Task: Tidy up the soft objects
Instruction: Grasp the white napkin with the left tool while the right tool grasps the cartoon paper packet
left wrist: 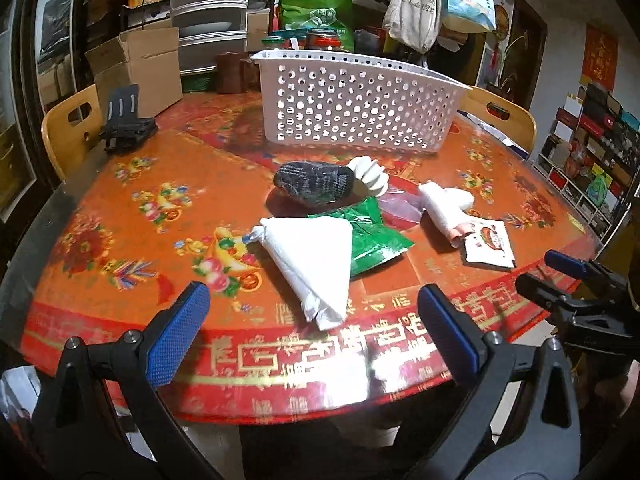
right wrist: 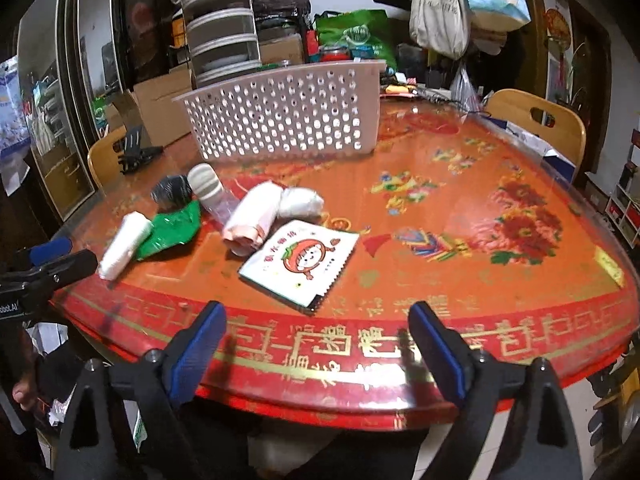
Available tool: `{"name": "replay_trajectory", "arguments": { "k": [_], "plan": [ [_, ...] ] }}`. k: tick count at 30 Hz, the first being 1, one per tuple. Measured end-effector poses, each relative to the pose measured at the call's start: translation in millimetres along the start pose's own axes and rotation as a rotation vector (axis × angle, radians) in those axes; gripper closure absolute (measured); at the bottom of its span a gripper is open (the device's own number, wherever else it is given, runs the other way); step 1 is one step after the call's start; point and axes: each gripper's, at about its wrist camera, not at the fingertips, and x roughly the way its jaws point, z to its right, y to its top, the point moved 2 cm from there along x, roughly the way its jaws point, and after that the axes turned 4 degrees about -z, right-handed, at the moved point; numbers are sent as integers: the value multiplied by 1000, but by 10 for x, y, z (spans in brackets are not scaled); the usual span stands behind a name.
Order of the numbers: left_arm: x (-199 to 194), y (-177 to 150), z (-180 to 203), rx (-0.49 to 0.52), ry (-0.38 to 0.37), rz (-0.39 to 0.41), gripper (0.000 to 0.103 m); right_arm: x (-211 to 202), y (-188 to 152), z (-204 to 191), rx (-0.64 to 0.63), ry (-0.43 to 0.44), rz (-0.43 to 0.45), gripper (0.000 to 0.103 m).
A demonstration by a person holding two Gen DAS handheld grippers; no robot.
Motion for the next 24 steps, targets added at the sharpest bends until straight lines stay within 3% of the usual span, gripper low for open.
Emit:
{"name": "replay_trajectory", "arguments": {
  "k": [7, 18, 24],
  "plan": [
    [276, 40, -53, -11, -20, -4, 14, 170, 85, -57, -44, -15, 33, 20],
    [483, 140, -186, -17, -38, 2, 25, 434, 281, -140, -106, -29, 46, 21],
    [555, 142, -204, -13, -32, 3, 38, 447, 272, -191, -142, -10, 83, 40]
  ]
}}
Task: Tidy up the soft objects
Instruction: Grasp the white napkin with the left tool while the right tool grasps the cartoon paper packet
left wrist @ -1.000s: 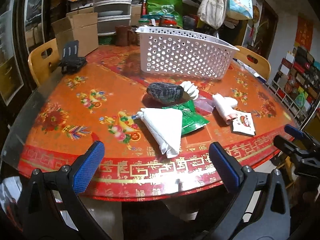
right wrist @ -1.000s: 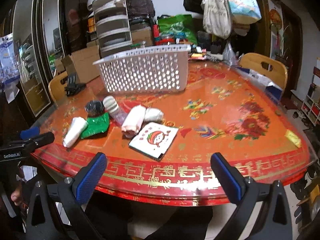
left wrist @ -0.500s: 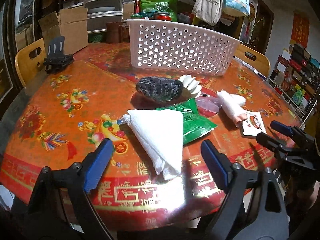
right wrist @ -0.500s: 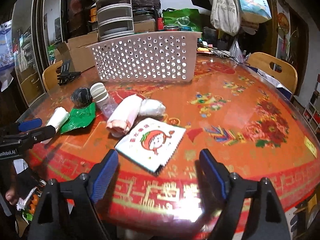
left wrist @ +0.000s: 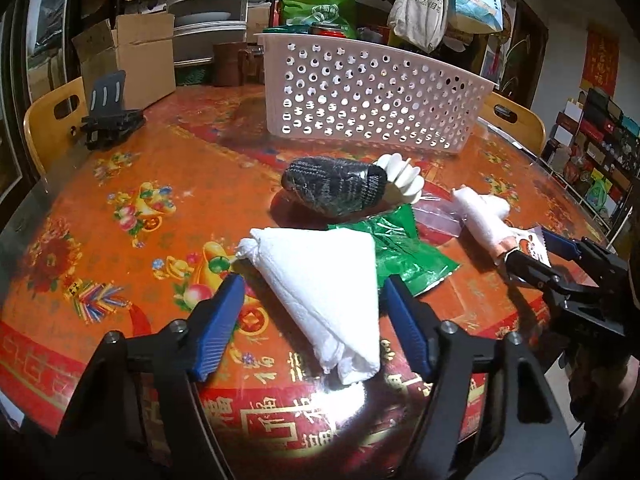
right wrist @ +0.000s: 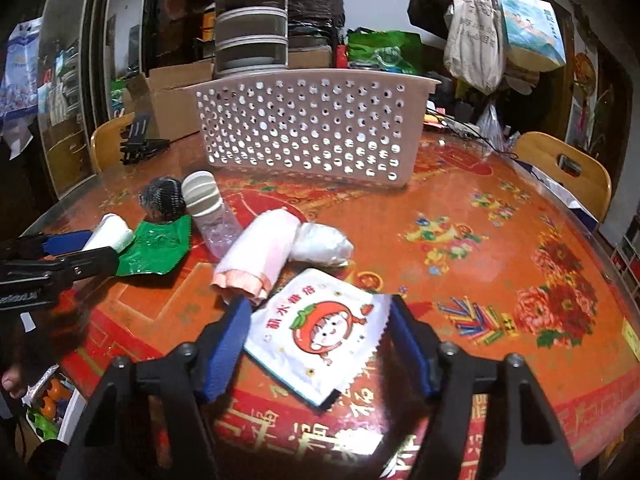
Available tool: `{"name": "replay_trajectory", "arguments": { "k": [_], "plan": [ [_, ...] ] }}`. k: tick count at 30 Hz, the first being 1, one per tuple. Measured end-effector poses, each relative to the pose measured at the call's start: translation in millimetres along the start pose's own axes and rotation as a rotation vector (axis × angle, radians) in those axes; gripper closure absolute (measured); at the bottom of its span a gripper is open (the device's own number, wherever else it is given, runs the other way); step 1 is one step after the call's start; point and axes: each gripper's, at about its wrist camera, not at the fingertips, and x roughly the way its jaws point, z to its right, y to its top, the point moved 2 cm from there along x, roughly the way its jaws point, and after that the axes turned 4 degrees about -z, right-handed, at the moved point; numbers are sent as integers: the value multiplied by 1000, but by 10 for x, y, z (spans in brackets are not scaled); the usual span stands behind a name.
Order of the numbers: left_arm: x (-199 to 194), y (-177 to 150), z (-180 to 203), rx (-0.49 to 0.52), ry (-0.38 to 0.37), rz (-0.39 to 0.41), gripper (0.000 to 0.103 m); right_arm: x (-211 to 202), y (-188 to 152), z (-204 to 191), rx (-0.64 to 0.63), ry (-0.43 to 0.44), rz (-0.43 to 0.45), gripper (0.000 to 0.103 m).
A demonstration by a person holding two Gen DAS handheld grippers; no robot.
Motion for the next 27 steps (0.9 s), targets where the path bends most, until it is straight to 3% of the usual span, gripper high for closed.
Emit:
{"name": "replay_trajectory", "arguments": {
  "k": [3, 6, 13, 19, 27],
  "plan": [
    [4, 2, -16, -2, -4, 4, 48, -17, -5, -19, -8, -2, 11, 52],
    [-2, -10, -5, -1, -5, 11, 57, -27, -4, -19, -11, -2, 14, 56],
    [-25, -41, 35, 13, -2, 21, 64, -78, -44, -8, -13, 18, 28, 79],
    [-62, -56, 45, 12, -2, 26, 66, -122, -67, 6, -3, 37, 31, 89],
    [-147, -56, 80, 23, -4, 46, 72, -254, -77, 66, 26, 44, 58, 91]
  ]
}}
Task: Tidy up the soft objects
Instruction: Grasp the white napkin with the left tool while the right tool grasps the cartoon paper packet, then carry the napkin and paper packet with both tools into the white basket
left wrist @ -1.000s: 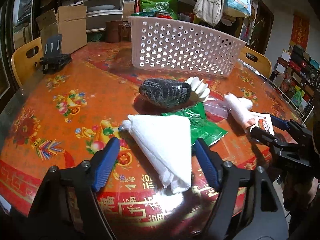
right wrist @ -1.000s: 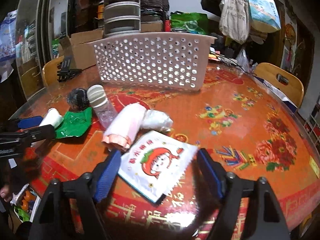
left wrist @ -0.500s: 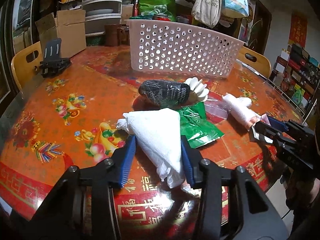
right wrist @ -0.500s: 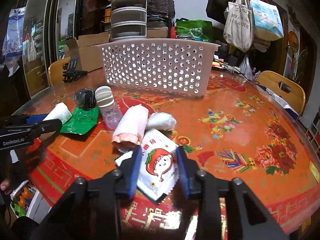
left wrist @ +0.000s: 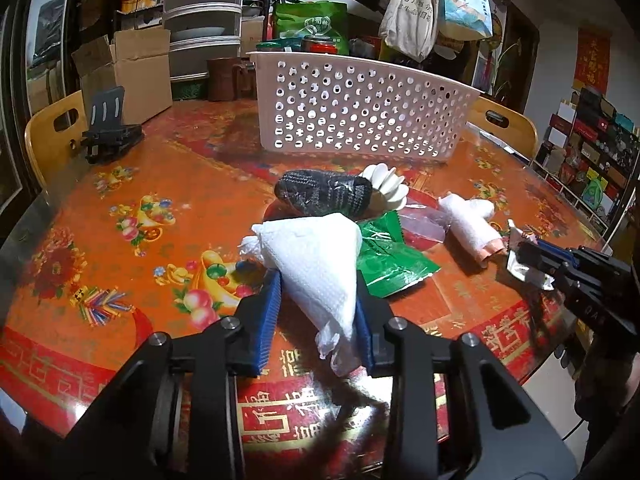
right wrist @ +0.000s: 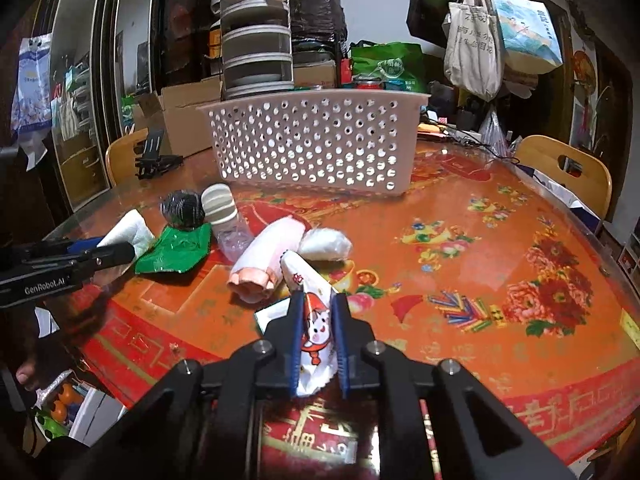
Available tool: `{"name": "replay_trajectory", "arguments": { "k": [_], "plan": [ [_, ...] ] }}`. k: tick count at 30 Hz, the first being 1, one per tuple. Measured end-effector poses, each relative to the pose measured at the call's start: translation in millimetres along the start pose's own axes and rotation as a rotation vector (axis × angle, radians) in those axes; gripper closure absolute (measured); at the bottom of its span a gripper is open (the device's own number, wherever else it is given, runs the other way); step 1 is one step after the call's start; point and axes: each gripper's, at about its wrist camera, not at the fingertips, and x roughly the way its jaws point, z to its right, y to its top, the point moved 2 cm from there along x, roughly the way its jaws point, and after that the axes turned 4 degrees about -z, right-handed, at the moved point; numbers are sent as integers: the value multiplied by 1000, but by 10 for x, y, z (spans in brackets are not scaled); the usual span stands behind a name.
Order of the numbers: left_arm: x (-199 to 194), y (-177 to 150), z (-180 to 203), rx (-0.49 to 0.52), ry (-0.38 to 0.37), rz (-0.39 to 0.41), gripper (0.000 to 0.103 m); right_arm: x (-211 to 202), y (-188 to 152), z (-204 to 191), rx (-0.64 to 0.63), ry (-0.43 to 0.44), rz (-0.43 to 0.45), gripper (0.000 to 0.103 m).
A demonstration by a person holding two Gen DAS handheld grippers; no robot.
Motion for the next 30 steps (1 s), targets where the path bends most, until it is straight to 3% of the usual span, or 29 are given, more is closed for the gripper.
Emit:
{"name": "replay_trajectory", "arguments": {
  "k": [16, 30],
  "plan": [
    [-202, 184, 38, 11, 10, 42, 73, -120, 197, 203, 41, 1, 31, 91],
    [-245, 732, 56, 27, 0, 85, 73, -108, 722, 265, 17, 28, 54, 91]
  ]
}}
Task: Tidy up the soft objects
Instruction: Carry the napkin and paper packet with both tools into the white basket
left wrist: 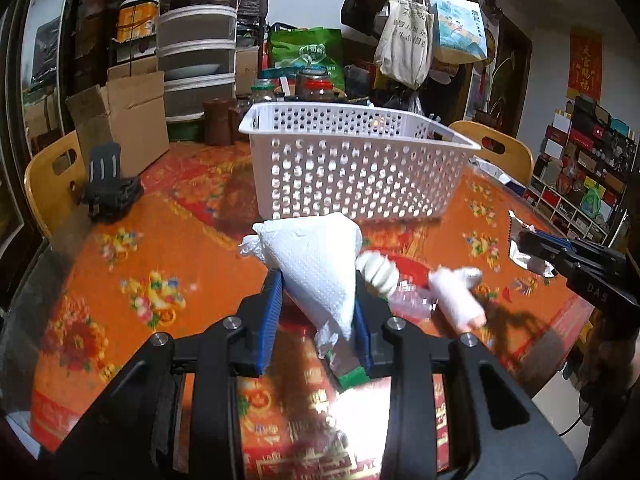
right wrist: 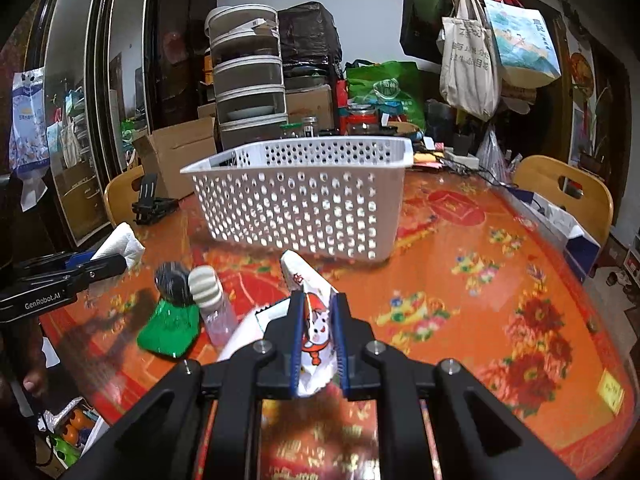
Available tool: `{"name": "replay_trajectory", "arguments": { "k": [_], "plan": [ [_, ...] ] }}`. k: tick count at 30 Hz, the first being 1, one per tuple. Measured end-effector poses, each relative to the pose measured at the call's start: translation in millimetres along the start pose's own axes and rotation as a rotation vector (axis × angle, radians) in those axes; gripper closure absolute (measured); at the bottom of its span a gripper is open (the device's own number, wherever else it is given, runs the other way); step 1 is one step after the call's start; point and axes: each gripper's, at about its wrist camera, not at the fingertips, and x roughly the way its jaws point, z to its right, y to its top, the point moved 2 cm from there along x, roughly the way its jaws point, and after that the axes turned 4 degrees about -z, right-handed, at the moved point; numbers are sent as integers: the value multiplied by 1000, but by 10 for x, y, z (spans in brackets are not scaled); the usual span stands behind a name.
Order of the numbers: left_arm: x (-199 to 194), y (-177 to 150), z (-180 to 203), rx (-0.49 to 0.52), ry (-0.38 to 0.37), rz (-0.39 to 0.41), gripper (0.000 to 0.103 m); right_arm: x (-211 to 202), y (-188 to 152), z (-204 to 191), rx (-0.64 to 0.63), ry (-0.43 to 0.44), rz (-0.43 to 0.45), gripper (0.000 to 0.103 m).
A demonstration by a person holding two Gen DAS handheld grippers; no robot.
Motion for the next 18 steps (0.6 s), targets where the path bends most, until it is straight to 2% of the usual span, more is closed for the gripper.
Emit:
{"name": "replay_trajectory", "arguments": {
  "k": [13, 18],
  "plan": [
    [35, 723, -17, 29, -14, 39, 73, 47, 736, -15, -42, 29, 28, 91],
    [108, 1087, -6, 42, -34, 32, 73, 162, 1065, 15, -37, 49, 12, 91]
  ]
}}
